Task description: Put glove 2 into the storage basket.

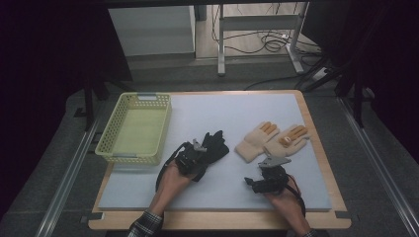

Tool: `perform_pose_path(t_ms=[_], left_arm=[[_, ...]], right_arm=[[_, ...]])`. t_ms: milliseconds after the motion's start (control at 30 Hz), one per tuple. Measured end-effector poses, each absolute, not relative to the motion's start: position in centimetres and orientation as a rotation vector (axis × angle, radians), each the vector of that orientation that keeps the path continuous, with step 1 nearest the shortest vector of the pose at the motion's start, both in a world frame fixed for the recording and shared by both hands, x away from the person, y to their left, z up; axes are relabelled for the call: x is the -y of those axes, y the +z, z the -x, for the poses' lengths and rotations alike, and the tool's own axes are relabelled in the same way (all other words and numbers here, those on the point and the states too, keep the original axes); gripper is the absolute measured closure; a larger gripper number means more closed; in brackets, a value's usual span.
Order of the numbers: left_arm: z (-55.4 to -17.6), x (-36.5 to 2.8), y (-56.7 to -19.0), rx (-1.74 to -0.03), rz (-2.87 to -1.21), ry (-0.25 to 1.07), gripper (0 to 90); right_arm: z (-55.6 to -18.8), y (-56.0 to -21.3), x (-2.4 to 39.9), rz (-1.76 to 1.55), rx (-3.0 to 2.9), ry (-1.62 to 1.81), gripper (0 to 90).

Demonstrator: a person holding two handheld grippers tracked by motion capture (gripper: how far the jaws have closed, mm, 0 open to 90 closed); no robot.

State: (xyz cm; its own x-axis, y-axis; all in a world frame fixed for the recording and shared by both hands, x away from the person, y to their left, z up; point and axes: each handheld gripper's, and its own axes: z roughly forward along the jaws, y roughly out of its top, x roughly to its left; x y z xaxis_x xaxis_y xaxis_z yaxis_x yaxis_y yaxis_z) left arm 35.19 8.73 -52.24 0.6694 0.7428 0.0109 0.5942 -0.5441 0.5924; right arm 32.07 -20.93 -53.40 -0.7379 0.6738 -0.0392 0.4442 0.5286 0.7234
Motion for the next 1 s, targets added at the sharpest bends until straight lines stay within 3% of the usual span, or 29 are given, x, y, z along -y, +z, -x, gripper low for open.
perform_pose_path(t_ms=[100,200,1000], left_arm=[[-35.4,-8.6,-51.9,-1.032,-2.335,0.352,64.3],[-35.8,-8.9,-51.3,-1.035,-2.322,0.344,65.5],[-39.4,-14.4,-43.0,-1.143,-2.217,0.496,64.4]], right_arm=[[-32.1,-53.4,20.9,-0.929,-2.457,1.03,20.4],[-32.1,-53.4,20.9,-0.93,-2.457,1.03,20.5],[-32.1,-53.4,20.9,-0.929,-2.458,1.03,20.4]])
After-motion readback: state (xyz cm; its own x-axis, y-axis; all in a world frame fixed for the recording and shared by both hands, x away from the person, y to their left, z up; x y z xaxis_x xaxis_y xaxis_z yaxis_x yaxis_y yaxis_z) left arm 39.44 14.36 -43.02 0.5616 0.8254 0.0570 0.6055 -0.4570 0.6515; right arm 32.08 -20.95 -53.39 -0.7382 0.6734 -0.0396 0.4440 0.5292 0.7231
